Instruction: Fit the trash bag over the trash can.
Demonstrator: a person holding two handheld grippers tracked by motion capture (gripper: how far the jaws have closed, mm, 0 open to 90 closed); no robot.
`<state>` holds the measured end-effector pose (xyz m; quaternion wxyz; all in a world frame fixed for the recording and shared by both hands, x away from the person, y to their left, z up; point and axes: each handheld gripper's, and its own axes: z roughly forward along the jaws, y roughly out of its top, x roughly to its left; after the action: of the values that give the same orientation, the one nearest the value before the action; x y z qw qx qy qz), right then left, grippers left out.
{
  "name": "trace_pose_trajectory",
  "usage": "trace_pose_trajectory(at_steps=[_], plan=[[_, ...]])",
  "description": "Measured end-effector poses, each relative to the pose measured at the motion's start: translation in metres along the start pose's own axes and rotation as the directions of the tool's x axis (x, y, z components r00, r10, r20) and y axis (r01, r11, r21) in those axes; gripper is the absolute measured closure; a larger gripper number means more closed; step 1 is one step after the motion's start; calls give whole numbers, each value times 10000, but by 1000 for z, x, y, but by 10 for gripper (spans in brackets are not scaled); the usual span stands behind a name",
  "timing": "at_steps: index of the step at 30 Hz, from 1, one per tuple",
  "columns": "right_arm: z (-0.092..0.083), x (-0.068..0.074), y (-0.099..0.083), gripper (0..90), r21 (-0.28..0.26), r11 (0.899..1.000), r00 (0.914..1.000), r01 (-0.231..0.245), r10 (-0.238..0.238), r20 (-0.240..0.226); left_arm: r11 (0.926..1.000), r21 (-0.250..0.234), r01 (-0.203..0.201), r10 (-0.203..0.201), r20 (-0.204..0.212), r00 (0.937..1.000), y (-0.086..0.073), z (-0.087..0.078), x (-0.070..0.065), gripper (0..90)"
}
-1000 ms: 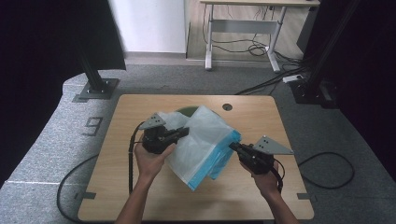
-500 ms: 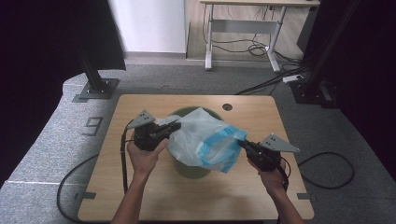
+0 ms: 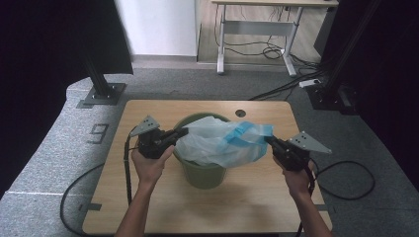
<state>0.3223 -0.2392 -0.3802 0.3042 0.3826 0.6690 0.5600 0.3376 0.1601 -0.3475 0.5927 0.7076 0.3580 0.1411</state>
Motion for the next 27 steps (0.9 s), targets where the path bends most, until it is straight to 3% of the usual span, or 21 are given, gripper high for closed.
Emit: trace_pose_trajectory(at_steps=[8, 13, 17, 21, 27], plan=[[-11, -3, 3, 887, -243, 9995, 9998, -184, 181, -117, 10000, -33, 89, -89, -144, 9999, -5, -11, 6, 897], [-19, 7, -6, 887, -296, 9995, 9980, -144, 125, -622, 10000, 42, 29, -28, -238, 9997, -16, -26, 11, 896], [-27, 16, -21, 887, -225, 9991, 9924, -361, 332, -1189, 9999, 154, -29, 34, -325, 9995, -30, -34, 12, 896], [-33, 27, -38, 887, 97, 9994, 9853, -322, 334, -1677, 9995, 223, -237, 247, -436, 9987, -40, -40, 10, 896], [-32, 40, -54, 887, 545, 9983, 9729, -212, 332, -2288, 9996, 182, -193, 203, -587, 9981, -49, -48, 14, 896]])
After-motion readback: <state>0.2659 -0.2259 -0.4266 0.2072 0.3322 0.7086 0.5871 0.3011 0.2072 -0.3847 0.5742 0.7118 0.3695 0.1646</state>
